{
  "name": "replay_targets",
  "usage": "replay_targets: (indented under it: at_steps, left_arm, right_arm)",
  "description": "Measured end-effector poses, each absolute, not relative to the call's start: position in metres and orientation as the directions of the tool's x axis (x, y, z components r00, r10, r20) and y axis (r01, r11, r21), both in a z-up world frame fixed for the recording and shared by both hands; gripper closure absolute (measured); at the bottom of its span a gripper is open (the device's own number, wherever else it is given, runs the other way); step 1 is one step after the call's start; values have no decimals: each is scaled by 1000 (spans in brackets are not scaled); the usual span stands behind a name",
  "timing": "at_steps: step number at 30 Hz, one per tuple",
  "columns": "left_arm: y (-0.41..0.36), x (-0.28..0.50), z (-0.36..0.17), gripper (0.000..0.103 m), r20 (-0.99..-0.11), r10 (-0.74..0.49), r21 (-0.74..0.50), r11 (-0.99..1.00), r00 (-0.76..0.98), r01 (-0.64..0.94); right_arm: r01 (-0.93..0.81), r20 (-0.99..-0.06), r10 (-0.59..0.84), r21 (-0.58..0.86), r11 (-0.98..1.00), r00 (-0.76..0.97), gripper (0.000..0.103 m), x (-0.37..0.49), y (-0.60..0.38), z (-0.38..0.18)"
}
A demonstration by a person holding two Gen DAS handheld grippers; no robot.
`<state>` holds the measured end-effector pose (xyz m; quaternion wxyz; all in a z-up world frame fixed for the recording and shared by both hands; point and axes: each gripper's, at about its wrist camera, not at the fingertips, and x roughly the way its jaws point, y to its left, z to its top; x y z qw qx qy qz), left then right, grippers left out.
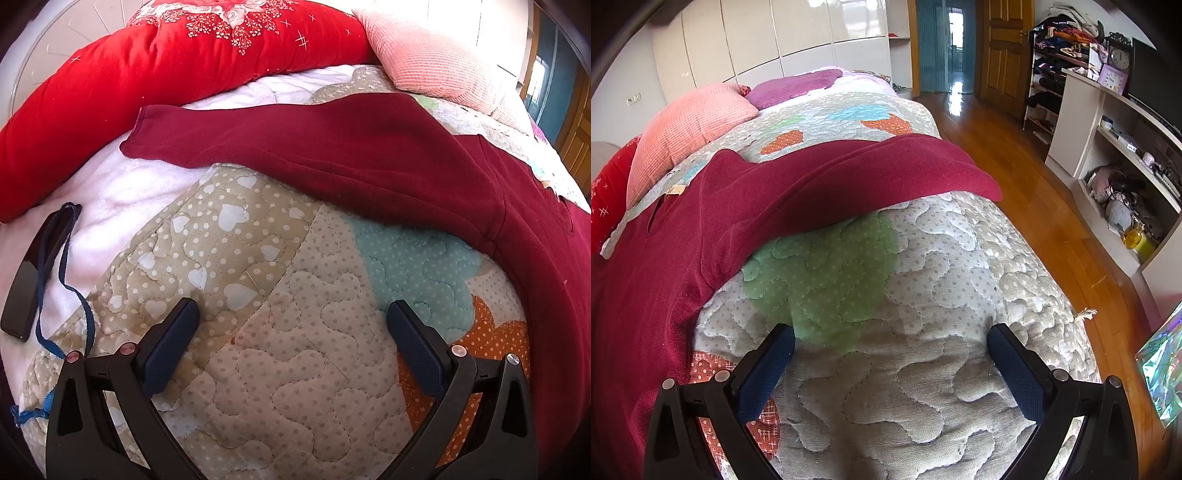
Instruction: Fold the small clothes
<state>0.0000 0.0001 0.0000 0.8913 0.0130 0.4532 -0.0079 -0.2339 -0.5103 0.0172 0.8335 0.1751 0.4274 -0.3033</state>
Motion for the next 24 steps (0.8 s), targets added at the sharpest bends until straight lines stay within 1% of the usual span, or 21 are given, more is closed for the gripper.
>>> replay_targets:
  at_steps: [24]
  left_arm:
    - [-1, -5, 0, 1, -810, -1, 16, 1000, 586, 23]
  right_arm:
    - [656, -819, -358, 29, 755, 448, 0, -234, -510, 17]
